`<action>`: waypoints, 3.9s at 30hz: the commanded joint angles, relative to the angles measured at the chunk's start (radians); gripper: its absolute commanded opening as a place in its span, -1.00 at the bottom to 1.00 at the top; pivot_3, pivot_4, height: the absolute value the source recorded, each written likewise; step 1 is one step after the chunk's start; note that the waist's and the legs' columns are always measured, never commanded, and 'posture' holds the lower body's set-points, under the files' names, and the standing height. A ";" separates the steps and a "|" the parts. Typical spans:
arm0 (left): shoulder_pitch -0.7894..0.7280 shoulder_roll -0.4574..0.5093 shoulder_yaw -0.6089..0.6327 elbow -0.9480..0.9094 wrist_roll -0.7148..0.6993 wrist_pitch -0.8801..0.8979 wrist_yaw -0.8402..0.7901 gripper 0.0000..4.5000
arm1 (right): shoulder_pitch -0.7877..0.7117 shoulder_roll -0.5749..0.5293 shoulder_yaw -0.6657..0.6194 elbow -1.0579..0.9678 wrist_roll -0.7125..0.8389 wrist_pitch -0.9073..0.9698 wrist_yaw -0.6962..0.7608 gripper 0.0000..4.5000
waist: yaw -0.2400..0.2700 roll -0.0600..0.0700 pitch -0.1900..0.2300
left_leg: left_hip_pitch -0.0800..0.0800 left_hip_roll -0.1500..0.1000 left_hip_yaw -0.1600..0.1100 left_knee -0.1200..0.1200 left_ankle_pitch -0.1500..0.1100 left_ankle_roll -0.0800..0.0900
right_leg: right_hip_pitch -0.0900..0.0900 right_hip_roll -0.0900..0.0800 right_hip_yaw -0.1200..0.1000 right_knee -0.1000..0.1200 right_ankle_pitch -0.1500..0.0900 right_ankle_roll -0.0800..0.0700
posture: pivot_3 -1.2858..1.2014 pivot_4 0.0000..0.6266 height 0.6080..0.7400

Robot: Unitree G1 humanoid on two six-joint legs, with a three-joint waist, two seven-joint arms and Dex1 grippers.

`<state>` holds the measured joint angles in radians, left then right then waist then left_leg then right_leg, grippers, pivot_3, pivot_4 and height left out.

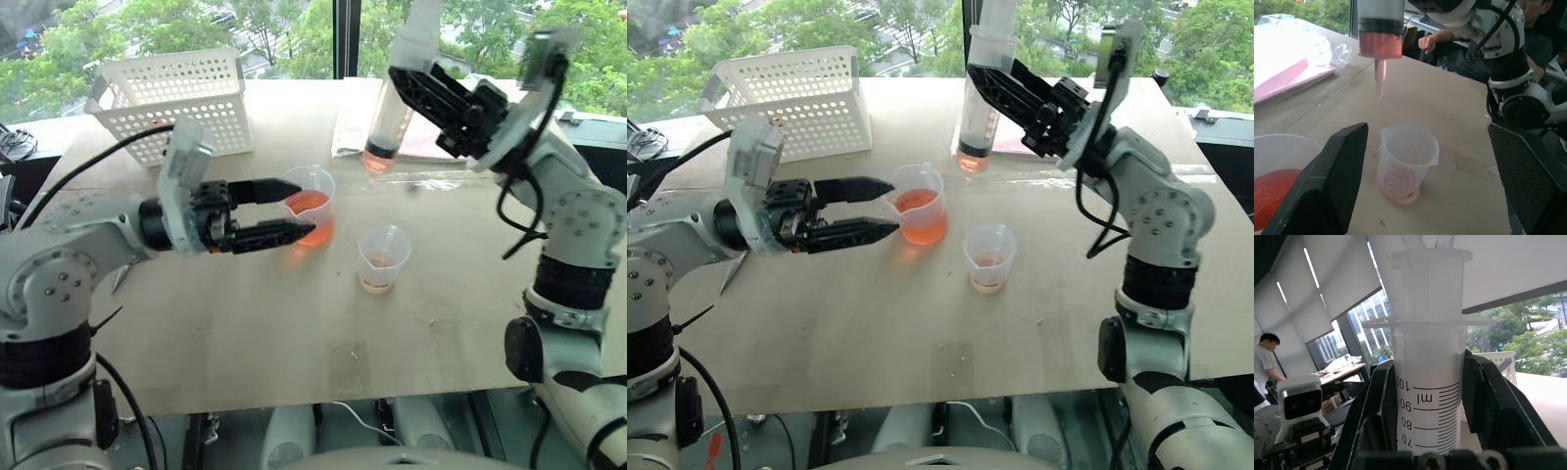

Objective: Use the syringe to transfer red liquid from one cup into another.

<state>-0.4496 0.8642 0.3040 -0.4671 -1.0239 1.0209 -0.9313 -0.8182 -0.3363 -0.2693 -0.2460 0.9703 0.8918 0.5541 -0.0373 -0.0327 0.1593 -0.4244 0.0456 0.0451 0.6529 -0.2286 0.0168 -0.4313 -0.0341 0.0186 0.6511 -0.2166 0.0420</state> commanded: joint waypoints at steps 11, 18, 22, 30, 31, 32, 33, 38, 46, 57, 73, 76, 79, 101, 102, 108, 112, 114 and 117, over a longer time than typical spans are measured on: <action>-0.111 -0.044 -0.099 0.051 0.127 -0.178 0.033 0.76 | 0.305 -0.089 0.176 -0.143 -0.157 -0.164 0.098 -0.37 | 0.006 0.000 0.000 | 0.004 -0.001 0.003 0.000 0.000 0.000 | 0.003 0.001 0.004 -0.001 0.000 0.001 | 0.03 -0.52 1.00; -0.309 -0.149 -0.204 0.162 0.227 -0.241 0.095 0.76 | 0.346 -0.075 0.230 -0.121 -0.267 -0.284 0.128 -0.37 | 0.021 -0.001 0.000 | 0.003 -0.001 0.002 0.000 0.000 0.000 | 0.003 0.001 0.003 -0.003 0.000 0.001 | 0.03 -0.52 1.00; -0.411 -0.237 -0.279 0.267 0.341 -0.306 0.142 0.76 | 0.346 -0.057 0.257 -0.112 -0.296 -0.317 0.131 -0.37 | 0.027 -0.001 0.000 | 0.003 -0.001 0.002 0.000 0.000 0.000 | 0.003 0.001 0.003 -0.003 0.000 0.001 | 0.03 -0.52 1.00; -0.495 -0.324 -0.332 0.358 0.435 -0.382 0.119 0.76 | 0.349 -0.036 0.282 -0.134 -0.306 -0.323 0.133 -0.37 | 0.022 -0.001 0.000 | 0.002 -0.001 0.002 0.000 0.000 0.000 | 0.003 0.001 0.003 -0.004 0.000 0.001 | 0.03 -0.52 1.00; -0.502 -0.332 -0.337 0.365 0.440 -0.389 0.111 0.76 | 0.352 -0.036 0.285 -0.135 -0.308 -0.326 0.134 -0.37 | 0.024 -0.001 0.000 | 0.002 -0.001 0.002 0.000 0.000 0.000 | 0.003 0.002 0.003 -0.004 0.000 0.001 | 0.03 -0.52 1.00; -0.508 -0.341 -0.342 0.370 0.445 -0.396 0.101 0.76 | 0.354 -0.036 0.287 -0.136 -0.309 -0.327 0.134 -0.37 | 0.024 -0.001 0.000 | 0.002 -0.001 0.002 0.000 0.000 0.000 | 0.003 0.002 0.003 -0.004 0.000 0.001 | 0.03 -0.52 1.00; -0.514 -0.349 -0.345 0.375 0.445 -0.399 0.091 0.76 | 0.355 -0.036 0.289 -0.137 -0.311 -0.329 0.134 -0.37 | 0.026 -0.001 0.000 | 0.002 -0.001 0.002 0.000 0.000 0.000 | 0.003 0.002 0.003 -0.004 0.000 0.001 | 0.03 -0.52 1.00; -0.525 -0.364 -0.374 0.367 0.421 -0.381 -0.006 0.26 | 0.360 -0.042 0.290 -0.142 -0.314 -0.330 0.137 -0.37 | 0.025 -0.001 0.000 | 0.001 -0.001 0.002 0.001 0.000 0.000 | 0.003 0.001 0.003 -0.004 0.000 0.001 | 0.03 -0.52 1.00; -0.489 -0.359 -0.424 0.362 0.451 -0.381 -0.106 -1.00 | 0.332 -0.061 0.258 -0.185 -0.285 -0.287 0.112 -0.37 | 0.024 -0.001 0.000 | 0.002 -0.001 0.002 0.001 0.000 0.000 | 0.003 0.001 0.003 -0.004 0.000 0.001 | 0.03 -0.52 1.00; -0.438 -0.361 -0.455 0.307 0.467 -0.380 -0.135 -1.00 | 0.259 -0.089 0.196 -0.253 -0.202 -0.213 0.039 -0.37 | 0.024 -0.001 0.000 | 0.002 -0.001 0.002 0.001 0.000 0.000 | 0.003 0.001 0.003 -0.004 0.000 0.001 | 0.03 -0.52 1.00; -0.464 -0.404 -0.298 0.270 0.321 -0.254 -0.066 -0.70 | 0.225 -0.162 0.115 -0.257 -0.107 -0.160 0.012 -0.37 | 0.022 -0.001 0.000 | 0.002 -0.001 0.001 0.001 0.000 0.000 | 0.003 0.002 0.003 -0.004 0.000 0.001 | 0.03 -0.52 1.00; -0.445 -0.391 -0.256 0.234 0.241 -0.185 -0.041 -0.17 | 0.220 -0.166 0.107 -0.255 -0.083 -0.154 -0.001 -0.37 | 0.023 -0.001 0.000 | 0.002 0.000 0.001 0.000 0.000 0.000 | 0.003 0.002 0.003 -0.004 0.000 0.001 | 0.03 -0.52 1.00; -0.448 -0.387 -0.168 0.219 0.137 -0.103 0.039 0.44 | 0.204 -0.150 0.080 -0.246 -0.042 -0.140 -0.044 -0.37 | 0.023 -0.001 0.000 | 0.001 0.000 0.001 0.001 0.000 0.000 | 0.003 0.001 0.002 -0.004 0.000 0.001 | 0.03 -0.52 1.00; 0.327 -0.108 0.119 -0.170 0.040 -0.164 0.149 1.00 | 0.218 -0.521 0.211 0.246 0.006 0.353 -0.142 -0.37 | 0.017 -0.001 0.000 | 0.010 0.001 0.004 -0.001 0.000 0.001 | 0.009 0.003 0.006 -0.006 -0.003 -0.004 | 0.03 -0.52 1.00; 0.343 -0.106 0.103 -0.175 0.065 -0.190 0.139 1.00 | 0.215 -0.510 0.251 0.275 -0.050 0.321 -0.124 -0.37 | 0.023 -0.001 0.000 | 0.010 0.001 0.004 0.000 0.000 0.001 | 0.009 0.003 0.006 -0.006 -0.002 -0.004 | 0.03 -0.52 1.00; 0.380 -0.095 0.055 -0.191 0.113 -0.257 0.118 1.00 | 0.194 -0.510 0.413 0.415 -0.283 0.146 0.059 0.46 | 0.034 -0.001 -0.001 | 0.009 -0.001 0.003 0.001 -0.001 0.001 | 0.011 0.001 0.005 -0.009 -0.002 -0.004 | 0.03 -0.52 1.00; 0.401 -0.085 0.072 -0.194 0.112 -0.260 0.135 1.00 | 0.232 -0.541 0.364 0.372 -0.312 0.086 0.160 0.97 | 0.029 -0.001 0.000 | 0.008 -0.001 0.003 0.000 -0.001 0.002 | 0.011 0.000 0.005 -0.010 -0.001 0.000 | 0.03 -0.52 1.00; 0.418 -0.077 0.090 -0.194 0.116 -0.270 0.138 1.00 | 0.305 -0.565 0.280 0.285 -0.292 0.011 0.222 0.97 | 0.030 -0.001 0.000 | 0.008 -0.001 0.003 -0.001 -0.001 0.002 | 0.010 0.000 0.004 -0.010 -0.001 0.000 | 0.03 -0.52 1.00; 0.455 -0.082 0.163 -0.180 0.075 -0.280 0.134 1.00 | 0.503 -0.601 0.109 0.076 -0.266 -0.156 0.350 0.97 | 0.032 -0.001 0.000 | 0.008 0.000 0.002 -0.002 -0.001 0.002 | 0.010 0.001 0.003 -0.009 -0.001 0.001 | 0.03 -0.52 1.00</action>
<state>-0.0166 0.7773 0.3916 -0.6275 -0.9136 0.7687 -0.7928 -0.4052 -0.8962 -0.0196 -0.0115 0.6761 0.8524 0.8037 -0.0058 -0.0334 0.1590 -0.4168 0.0452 0.0468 0.6510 -0.2298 0.0190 -0.4212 -0.0333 0.0215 0.6416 -0.2176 0.0430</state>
